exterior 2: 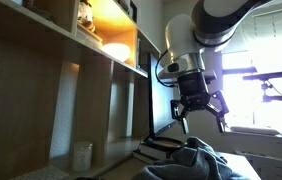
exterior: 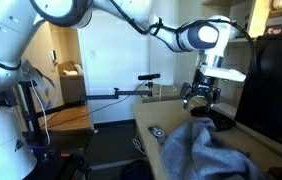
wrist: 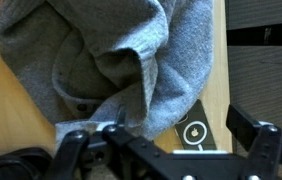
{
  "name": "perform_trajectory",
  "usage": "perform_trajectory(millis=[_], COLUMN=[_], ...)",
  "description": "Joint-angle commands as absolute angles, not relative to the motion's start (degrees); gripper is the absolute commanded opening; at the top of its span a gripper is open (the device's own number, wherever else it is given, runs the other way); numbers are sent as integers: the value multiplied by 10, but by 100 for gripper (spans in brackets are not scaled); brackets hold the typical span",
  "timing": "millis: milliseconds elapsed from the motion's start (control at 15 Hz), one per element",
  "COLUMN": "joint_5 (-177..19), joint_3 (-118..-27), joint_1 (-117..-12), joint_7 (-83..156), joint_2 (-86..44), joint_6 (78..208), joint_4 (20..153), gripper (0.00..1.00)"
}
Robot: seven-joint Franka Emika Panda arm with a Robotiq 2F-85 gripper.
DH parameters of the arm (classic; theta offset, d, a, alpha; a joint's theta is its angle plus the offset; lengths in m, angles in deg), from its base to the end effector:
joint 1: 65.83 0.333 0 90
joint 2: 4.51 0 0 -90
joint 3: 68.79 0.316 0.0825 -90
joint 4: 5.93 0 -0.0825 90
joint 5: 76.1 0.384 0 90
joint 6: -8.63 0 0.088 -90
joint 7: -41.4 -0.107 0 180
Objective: Hang the sweater on the computer
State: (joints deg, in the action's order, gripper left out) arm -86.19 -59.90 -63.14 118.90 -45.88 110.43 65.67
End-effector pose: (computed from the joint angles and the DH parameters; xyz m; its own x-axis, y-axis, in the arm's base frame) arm 0.7154 0.1037 0.3238 -0.0159 0.9949 -0.0992 0.9857 -0.0010 -0.1686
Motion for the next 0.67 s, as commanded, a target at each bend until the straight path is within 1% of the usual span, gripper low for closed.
perform_trajectory(millis=[0,600], joint_5=[-858,-858], joint_3=[-605,-605], joint_1=[-627,-626], joint_7=[1191,1191], joint_2=[-462,-463], joint_6=[1102,1100], joint_4=[651,648], gripper=[100,100])
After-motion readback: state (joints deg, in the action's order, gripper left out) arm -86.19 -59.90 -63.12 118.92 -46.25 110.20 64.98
